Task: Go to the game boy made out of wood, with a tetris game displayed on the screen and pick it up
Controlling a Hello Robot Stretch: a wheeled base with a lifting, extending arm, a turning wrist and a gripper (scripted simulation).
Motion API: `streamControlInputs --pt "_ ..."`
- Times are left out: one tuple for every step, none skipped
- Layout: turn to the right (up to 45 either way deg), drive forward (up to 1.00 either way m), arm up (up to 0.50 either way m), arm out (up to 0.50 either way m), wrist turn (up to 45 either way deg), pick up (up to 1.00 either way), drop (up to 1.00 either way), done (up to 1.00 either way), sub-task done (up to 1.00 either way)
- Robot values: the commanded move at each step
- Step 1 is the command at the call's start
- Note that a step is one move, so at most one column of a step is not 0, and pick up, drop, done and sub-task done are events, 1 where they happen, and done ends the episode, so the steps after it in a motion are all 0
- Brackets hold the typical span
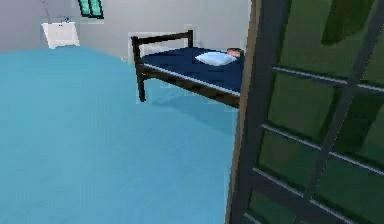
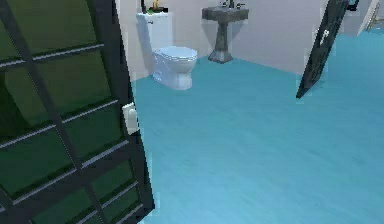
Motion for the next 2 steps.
streamControlInputs --pt "0.0 0.35 0.0 0.0 0.0 0.0 0.0 0.0 0.0" --pt "-45.0 0.0 0.0 0.0 0.0 0.0 0.0 0.0 0.0"
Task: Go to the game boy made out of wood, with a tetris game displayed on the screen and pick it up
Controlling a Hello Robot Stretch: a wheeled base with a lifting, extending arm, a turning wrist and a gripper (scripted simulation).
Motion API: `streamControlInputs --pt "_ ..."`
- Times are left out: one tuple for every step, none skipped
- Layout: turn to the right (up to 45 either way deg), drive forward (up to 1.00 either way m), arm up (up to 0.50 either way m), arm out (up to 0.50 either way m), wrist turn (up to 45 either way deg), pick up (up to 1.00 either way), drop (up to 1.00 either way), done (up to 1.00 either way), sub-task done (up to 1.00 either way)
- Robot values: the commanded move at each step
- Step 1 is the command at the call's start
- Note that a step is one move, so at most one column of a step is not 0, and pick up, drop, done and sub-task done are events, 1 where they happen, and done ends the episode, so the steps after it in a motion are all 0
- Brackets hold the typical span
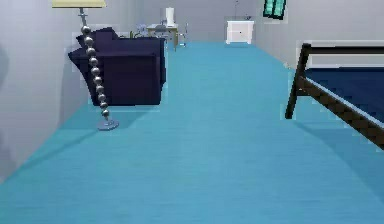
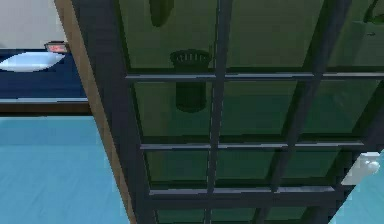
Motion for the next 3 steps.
streamControlInputs --pt "0.0 1.0 0.0 0.0 0.0 0.0 0.0 0.0 0.0" --pt "0.0 1.0 0.0 0.0 0.0 0.0 0.0 0.0 0.0" --pt "-3.0 0.0 0.0 0.0 0.0 0.0 0.0 0.0 0.0"
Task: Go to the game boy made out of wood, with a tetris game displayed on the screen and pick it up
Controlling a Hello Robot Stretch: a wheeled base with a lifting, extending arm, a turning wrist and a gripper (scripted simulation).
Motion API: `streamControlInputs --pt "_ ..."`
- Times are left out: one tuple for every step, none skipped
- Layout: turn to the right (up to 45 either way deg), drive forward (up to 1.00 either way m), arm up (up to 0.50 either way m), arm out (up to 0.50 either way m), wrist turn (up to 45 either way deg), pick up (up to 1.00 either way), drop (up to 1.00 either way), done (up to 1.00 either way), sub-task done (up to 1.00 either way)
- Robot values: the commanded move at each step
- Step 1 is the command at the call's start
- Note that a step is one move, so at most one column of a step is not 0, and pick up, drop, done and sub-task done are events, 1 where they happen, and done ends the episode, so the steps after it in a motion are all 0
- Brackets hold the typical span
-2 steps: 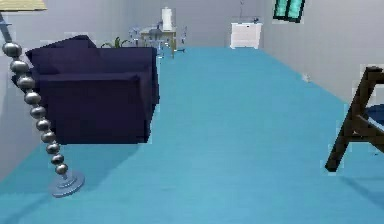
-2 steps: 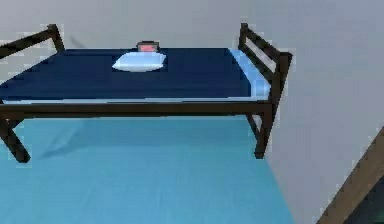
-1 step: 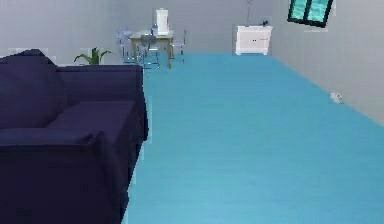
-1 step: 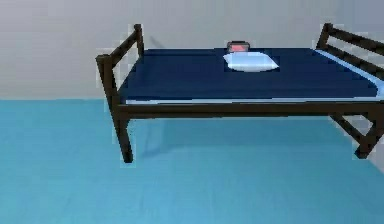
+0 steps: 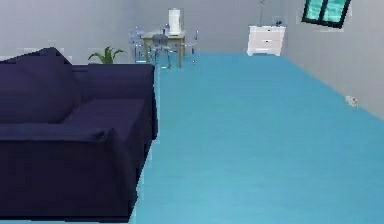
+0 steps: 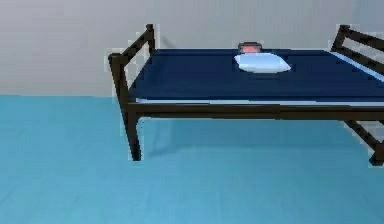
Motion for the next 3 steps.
streamControlInputs --pt "0.0 1.0 0.0 0.0 0.0 0.0 0.0 0.0 0.0" --pt "0.0 1.0 0.0 0.0 0.0 0.0 0.0 0.0 0.0" --pt "0.0 0.45 0.0 0.0 0.0 0.0 0.0 0.0 0.0"
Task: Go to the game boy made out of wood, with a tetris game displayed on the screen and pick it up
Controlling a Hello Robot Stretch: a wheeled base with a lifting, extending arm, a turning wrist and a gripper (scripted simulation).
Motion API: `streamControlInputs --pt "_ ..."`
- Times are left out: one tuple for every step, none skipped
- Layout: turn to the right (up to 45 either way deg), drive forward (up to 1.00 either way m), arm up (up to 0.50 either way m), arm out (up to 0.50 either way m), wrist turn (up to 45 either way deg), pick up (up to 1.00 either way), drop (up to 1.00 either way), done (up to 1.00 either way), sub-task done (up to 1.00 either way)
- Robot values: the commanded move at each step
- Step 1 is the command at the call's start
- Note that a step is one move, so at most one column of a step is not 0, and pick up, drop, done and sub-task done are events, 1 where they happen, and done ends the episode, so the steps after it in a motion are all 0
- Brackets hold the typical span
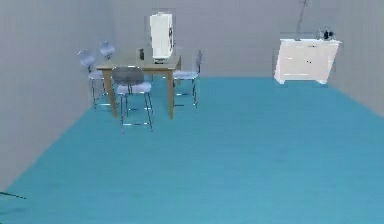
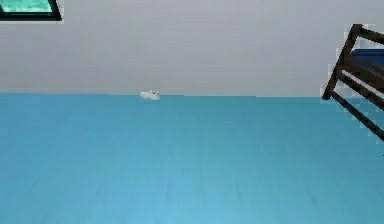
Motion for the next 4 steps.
streamControlInputs --pt "0.0 1.0 0.0 0.0 0.0 0.0 0.0 0.0 0.0" --pt "0.0 1.0 0.0 0.0 0.0 0.0 0.0 0.0 0.0" --pt "-18.0 0.0 0.0 0.0 0.0 0.0 0.0 0.0 0.0" --pt "0.0 0.15 0.0 0.0 0.0 0.0 0.0 0.0 0.0"
